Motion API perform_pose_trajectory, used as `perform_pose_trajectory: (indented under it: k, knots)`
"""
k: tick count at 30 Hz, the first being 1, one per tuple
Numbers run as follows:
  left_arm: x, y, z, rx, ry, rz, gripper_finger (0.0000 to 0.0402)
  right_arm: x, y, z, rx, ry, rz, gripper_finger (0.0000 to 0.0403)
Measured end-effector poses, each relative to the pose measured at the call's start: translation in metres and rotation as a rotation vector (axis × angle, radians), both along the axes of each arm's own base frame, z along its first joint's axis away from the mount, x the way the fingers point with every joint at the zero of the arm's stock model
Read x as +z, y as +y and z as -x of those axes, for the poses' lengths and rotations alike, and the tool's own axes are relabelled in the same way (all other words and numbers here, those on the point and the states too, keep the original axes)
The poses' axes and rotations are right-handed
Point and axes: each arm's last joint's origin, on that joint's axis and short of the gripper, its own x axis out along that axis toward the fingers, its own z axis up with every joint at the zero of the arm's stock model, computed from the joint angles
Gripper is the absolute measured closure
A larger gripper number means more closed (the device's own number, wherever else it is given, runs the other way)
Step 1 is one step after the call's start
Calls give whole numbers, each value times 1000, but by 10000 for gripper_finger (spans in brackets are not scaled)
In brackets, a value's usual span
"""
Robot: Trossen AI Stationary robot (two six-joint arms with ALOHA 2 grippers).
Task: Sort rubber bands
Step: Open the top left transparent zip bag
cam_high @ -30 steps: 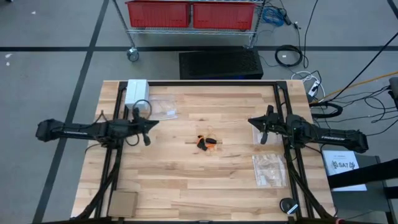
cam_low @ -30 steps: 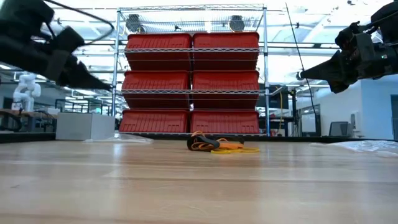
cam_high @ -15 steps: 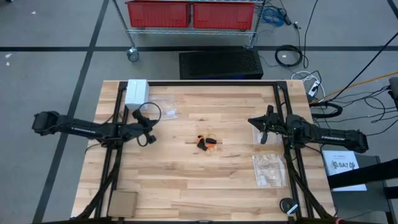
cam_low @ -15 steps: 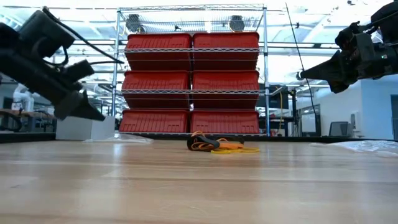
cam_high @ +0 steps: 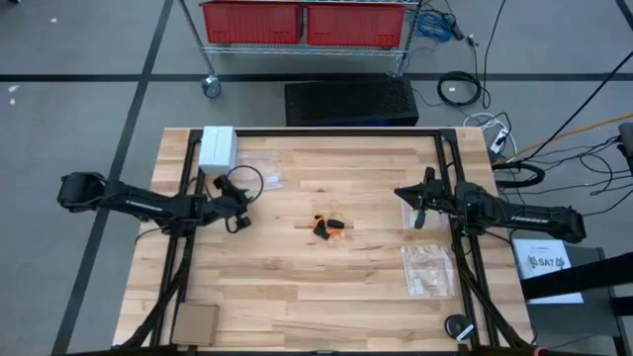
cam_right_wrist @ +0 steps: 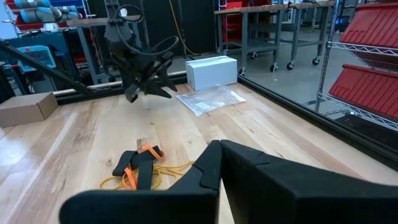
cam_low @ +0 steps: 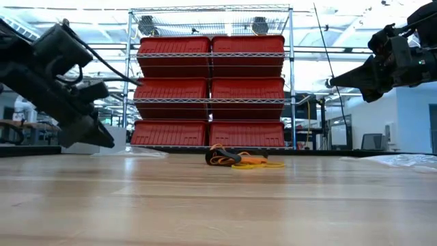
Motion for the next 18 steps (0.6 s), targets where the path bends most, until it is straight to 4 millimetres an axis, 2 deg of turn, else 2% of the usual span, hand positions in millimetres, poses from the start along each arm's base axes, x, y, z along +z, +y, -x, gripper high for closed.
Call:
perform_pose_trajectory:
  k: [10,18]
  knots:
    - [-1,16,-20,-72,155,-22,269,0,0,0,0,0,0,403]
    - [-6,36,-39,-79,283,-8,269,0,0,0,0,0,0,403]
